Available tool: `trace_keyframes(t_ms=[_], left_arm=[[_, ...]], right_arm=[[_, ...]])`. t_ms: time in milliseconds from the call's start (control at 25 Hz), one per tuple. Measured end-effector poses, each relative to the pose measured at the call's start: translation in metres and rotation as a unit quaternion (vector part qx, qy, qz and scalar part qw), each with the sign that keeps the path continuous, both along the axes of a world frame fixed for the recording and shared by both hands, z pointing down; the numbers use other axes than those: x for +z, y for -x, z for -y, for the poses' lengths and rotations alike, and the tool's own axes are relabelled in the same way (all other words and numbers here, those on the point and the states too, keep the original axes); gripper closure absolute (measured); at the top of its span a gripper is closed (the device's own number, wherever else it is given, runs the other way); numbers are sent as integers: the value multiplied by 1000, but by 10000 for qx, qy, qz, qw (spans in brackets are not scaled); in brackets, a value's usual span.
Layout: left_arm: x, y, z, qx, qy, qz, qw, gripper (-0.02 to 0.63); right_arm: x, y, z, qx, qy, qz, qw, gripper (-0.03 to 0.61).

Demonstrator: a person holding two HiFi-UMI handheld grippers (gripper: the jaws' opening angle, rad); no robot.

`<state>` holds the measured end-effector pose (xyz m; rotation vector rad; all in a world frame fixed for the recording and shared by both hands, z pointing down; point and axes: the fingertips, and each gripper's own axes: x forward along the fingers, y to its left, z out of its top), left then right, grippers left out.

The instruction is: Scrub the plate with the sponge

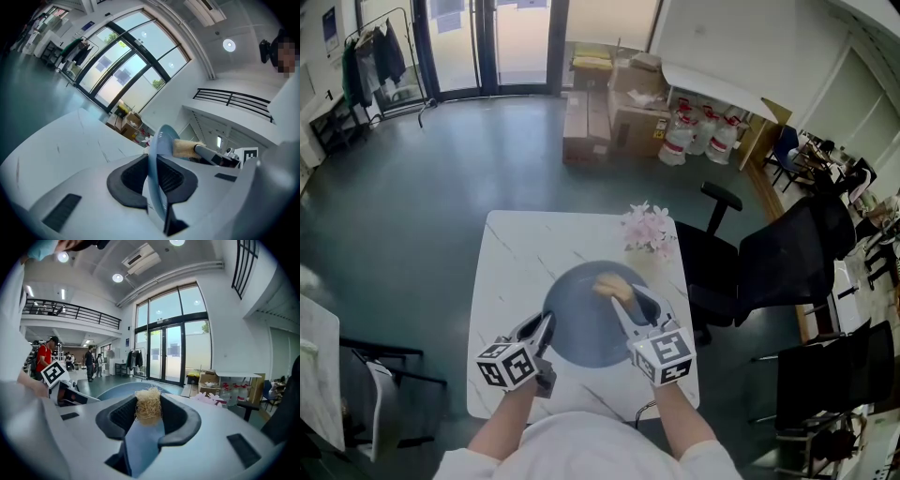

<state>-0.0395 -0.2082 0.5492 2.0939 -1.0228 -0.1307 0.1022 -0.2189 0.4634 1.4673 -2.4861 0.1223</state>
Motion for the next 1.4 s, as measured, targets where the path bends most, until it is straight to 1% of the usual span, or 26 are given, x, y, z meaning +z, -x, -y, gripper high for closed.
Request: trace_keyframes(t_ms=[160, 320, 480, 720, 960, 1200, 1400], left_arm=[[-1, 7, 5, -131, 32, -47, 9999, 568], [0, 17, 16, -358, 65, -139, 9992, 568], [-1, 27, 28, -539, 43, -172, 9984, 568], [2, 32, 41, -679, 51, -178, 9975, 568], [14, 28, 41, -671, 186, -186, 9974, 568], [26, 27, 40, -660, 338, -202, 9970, 568], [46, 24, 43, -596, 492, 9, 9970, 568]], right_arm=[[13, -34, -5, 417, 263, 18, 9988, 428], [33, -46, -18, 539, 576, 108, 9968, 428], [51, -35, -35, 421, 846, 177, 9954, 428], [73, -4, -55, 52, 1136, 267, 9932, 428], [83, 20, -63, -232, 1252, 216, 9916, 428], [78, 19, -63, -182, 1183, 256, 9925, 428], [69, 11, -63, -83, 1042, 333, 9940, 428]])
